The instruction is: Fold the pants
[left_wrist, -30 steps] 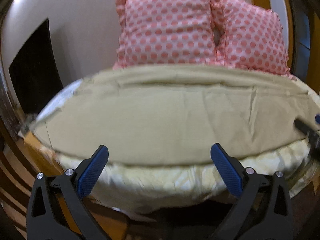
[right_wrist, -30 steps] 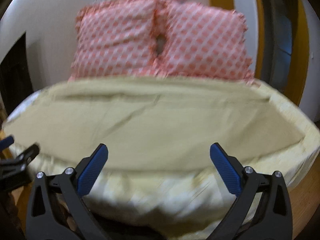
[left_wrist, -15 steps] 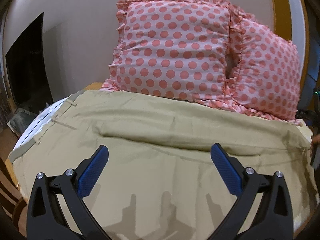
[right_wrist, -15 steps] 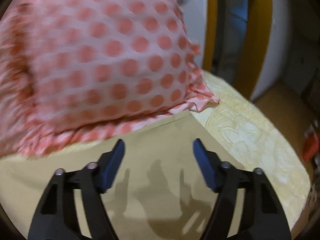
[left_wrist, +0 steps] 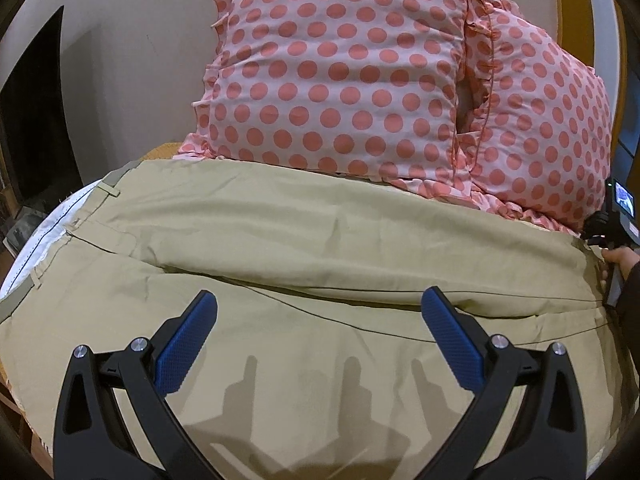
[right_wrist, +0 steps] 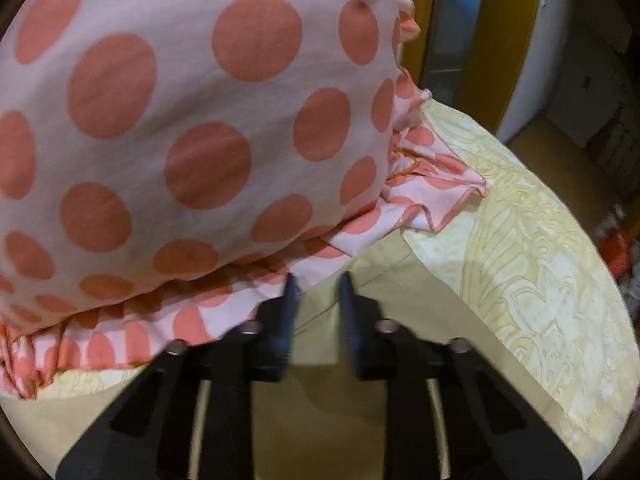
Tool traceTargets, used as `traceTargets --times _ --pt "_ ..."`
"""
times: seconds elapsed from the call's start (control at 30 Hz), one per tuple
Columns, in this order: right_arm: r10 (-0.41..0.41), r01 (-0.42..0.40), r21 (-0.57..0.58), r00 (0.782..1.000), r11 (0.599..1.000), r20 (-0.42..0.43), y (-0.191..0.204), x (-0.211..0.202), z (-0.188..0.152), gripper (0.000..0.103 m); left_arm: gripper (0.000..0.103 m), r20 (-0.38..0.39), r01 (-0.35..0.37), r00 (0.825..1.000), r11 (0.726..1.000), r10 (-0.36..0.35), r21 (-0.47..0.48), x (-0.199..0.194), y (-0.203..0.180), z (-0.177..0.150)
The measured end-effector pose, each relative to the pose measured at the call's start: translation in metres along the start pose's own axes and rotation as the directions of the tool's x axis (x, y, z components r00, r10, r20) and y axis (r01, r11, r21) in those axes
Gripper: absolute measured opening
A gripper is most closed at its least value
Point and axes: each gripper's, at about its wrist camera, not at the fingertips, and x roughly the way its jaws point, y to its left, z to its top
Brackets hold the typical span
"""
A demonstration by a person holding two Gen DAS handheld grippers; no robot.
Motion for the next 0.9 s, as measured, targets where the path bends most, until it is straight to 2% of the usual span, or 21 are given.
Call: traceTargets --times 0.1,0.2,0.3,0.33,0.37,0.47,0.53,0.6,0.67,0.77,0.8,0.87,0.9 --pt "0.11 -0.11 0.063 0.994 0.992 0.011 -0.021 0.001 -0.003 0.004 0.102 0.001 -0.004 1.0 1.0 0.004 0.0 0.0 0.0 0.0" --pt "0.219 -0.226 0.098 0.972 0.969 0.084 -0.044 -0.015 -0.013 0.003 0.102 0.015 -0.012 1.0 1.0 0.012 -0.005 -0.006 0.001 0.0" --pt "0.314 -0.331 0.083 0.934 0.94 0.173 -0.065 -0.049 -0.032 0.003 0.102 0.031 -0.014 0.999 1.0 0.014 -0.01 -0.013 0.001 0.0" --pt "0.374 -0.397 0.077 0.902 0.914 0.216 -0.078 -0.068 -0.047 0.003 0.102 0.036 -0.013 0.999 1.0 0.014 -0.012 -0.015 0.001 0.0" --pt "0.399 -0.426 0.074 0.886 0.902 0.237 -0.085 -0.079 -0.051 0.003 0.102 0.04 -0.012 0.999 1.0 0.012 -0.015 -0.018 0.002 0.0" --pt "0.485 -0.528 0.073 0.819 0.846 0.306 -0.115 -0.131 -0.096 0.003 0.102 0.052 -0.006 0.999 1.0 0.007 -0.028 -0.028 0.003 0.0" --pt "0.523 -0.572 0.099 0.796 0.814 0.303 -0.134 -0.156 -0.139 0.003 0.102 0.063 -0.004 0.998 0.999 0.006 -0.035 -0.037 0.005 0.001" --pt "0.516 -0.567 0.133 0.807 0.813 0.288 -0.147 -0.174 -0.171 0.003 0.102 0.082 -0.004 0.997 0.999 0.007 -0.041 -0.045 0.009 0.002" --pt "0.524 -0.568 0.184 0.817 0.802 0.241 -0.157 -0.168 -0.19 0.004 0.102 0.115 0.008 0.993 0.999 -0.002 -0.052 -0.052 0.014 0.004" --pt "0.525 -0.551 0.243 0.834 0.798 0.169 -0.159 -0.166 -0.211 0.034 0.102 0.123 0.015 0.992 0.998 -0.007 -0.064 -0.052 0.021 0.011" --pt "0.532 -0.556 0.266 0.831 0.788 0.161 -0.161 -0.164 -0.215 0.052 0.102 0.113 0.018 0.994 0.998 -0.01 -0.065 -0.051 0.024 0.013" --pt "0.552 -0.576 0.295 0.817 0.762 0.17 -0.168 -0.163 -0.22 0.056 0.102 0.098 0.04 0.995 0.996 -0.032 -0.075 -0.046 0.032 0.019" --pt "0.547 -0.572 0.297 0.82 0.765 0.168 -0.169 -0.165 -0.223 0.055 0.102 0.095 0.058 0.994 0.994 -0.05 -0.09 -0.044 0.039 0.022"
